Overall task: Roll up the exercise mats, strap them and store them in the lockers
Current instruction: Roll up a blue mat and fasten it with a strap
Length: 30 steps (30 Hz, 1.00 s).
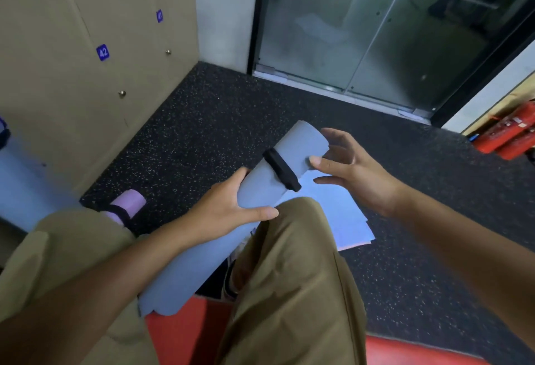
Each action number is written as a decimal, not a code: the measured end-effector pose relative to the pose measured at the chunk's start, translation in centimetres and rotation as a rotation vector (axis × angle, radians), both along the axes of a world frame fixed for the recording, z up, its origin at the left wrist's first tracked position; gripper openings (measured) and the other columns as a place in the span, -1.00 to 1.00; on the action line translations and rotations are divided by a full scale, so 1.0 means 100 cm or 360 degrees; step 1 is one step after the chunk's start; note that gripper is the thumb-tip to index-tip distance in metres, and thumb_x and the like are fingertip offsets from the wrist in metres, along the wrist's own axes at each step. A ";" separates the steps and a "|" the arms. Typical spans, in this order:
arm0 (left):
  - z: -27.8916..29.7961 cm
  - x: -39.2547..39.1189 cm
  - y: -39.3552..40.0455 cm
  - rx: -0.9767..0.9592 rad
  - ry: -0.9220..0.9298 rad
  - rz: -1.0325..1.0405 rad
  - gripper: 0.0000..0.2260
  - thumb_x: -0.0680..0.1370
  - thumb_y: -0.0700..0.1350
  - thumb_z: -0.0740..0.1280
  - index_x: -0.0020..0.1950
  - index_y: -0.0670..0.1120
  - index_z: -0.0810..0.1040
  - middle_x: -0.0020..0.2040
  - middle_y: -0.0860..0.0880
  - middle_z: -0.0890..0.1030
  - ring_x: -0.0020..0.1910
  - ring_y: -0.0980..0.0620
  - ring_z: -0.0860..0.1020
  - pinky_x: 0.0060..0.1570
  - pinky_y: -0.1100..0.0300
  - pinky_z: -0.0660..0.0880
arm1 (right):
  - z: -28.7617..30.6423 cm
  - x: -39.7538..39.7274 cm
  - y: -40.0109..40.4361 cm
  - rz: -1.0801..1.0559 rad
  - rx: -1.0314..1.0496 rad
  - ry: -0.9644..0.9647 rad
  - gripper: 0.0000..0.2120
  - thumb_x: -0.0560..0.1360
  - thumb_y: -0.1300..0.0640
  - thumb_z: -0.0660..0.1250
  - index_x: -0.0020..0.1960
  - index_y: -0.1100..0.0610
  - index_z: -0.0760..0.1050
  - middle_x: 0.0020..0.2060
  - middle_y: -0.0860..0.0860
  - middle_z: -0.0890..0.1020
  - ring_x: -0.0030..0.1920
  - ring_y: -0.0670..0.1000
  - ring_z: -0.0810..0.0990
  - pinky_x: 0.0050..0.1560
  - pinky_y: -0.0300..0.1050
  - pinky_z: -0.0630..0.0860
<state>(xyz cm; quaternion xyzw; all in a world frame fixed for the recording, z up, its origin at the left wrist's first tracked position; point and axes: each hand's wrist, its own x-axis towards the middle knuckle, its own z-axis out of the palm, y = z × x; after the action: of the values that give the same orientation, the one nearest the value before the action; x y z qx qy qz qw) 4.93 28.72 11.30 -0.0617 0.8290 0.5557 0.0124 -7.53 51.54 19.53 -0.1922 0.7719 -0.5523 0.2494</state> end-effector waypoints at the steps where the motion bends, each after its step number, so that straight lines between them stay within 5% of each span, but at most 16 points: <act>1: 0.005 -0.009 -0.006 -0.0021 0.0008 0.0014 -0.48 0.37 0.19 0.61 0.19 0.03 0.51 0.07 0.14 0.68 0.05 0.17 0.66 0.15 -0.06 0.59 | 0.002 -0.008 -0.001 0.0003 0.0014 0.0031 -0.33 0.47 0.01 0.49 0.50 -0.04 0.29 0.20 0.01 0.62 0.19 -0.03 0.66 0.19 0.03 0.62; 10: 0.060 -0.092 -0.087 -0.0582 0.0084 0.0042 -0.39 0.35 0.31 0.56 0.17 0.01 0.41 0.06 0.06 0.61 0.02 0.05 0.61 0.11 -0.03 0.57 | 0.005 -0.072 -0.041 0.0071 0.0267 0.0244 -0.65 0.57 0.06 0.44 0.33 0.00 0.49 0.15 -0.04 0.66 0.08 -0.03 0.69 0.13 0.00 0.65; 15: 0.056 -0.114 -0.140 -0.0975 -0.0043 0.0017 -0.34 0.35 0.37 0.53 0.21 0.04 0.34 -0.01 0.06 0.55 -0.07 0.04 0.54 -0.08 0.05 0.47 | -0.016 -0.093 -0.078 0.0183 0.0410 0.0309 -0.81 0.59 0.05 0.41 0.19 0.02 0.56 0.09 -0.02 0.67 0.09 0.01 0.66 0.09 -0.05 0.65; 27: -0.097 -0.047 -0.278 -0.1108 -0.0809 0.0245 -0.20 0.18 0.53 0.38 0.18 -0.01 0.41 0.06 -0.03 0.61 -0.02 -0.05 0.58 0.09 -0.08 0.52 | -0.151 -0.145 -0.164 0.0458 0.0809 0.0210 -0.75 0.60 0.05 0.39 0.24 0.12 0.57 0.03 0.04 0.69 0.05 0.07 0.67 0.13 0.06 0.63; 30: -0.152 -0.020 -0.303 -0.1017 -0.1047 0.0400 -0.03 0.18 0.46 0.47 0.41 -0.07 0.37 0.25 -0.07 0.57 0.15 -0.12 0.57 0.20 -0.10 0.50 | -0.194 -0.159 -0.190 0.0518 0.0908 0.0154 -0.74 0.61 0.07 0.38 0.25 0.15 0.56 0.07 0.08 0.67 0.04 0.08 0.67 0.14 0.07 0.63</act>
<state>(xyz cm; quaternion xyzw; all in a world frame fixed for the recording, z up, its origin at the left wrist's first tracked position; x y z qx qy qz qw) 2.93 -1.58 -3.87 -0.3348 0.8966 0.2211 0.1874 -23.41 32.52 0.16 -0.2614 0.8656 -0.2570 0.3411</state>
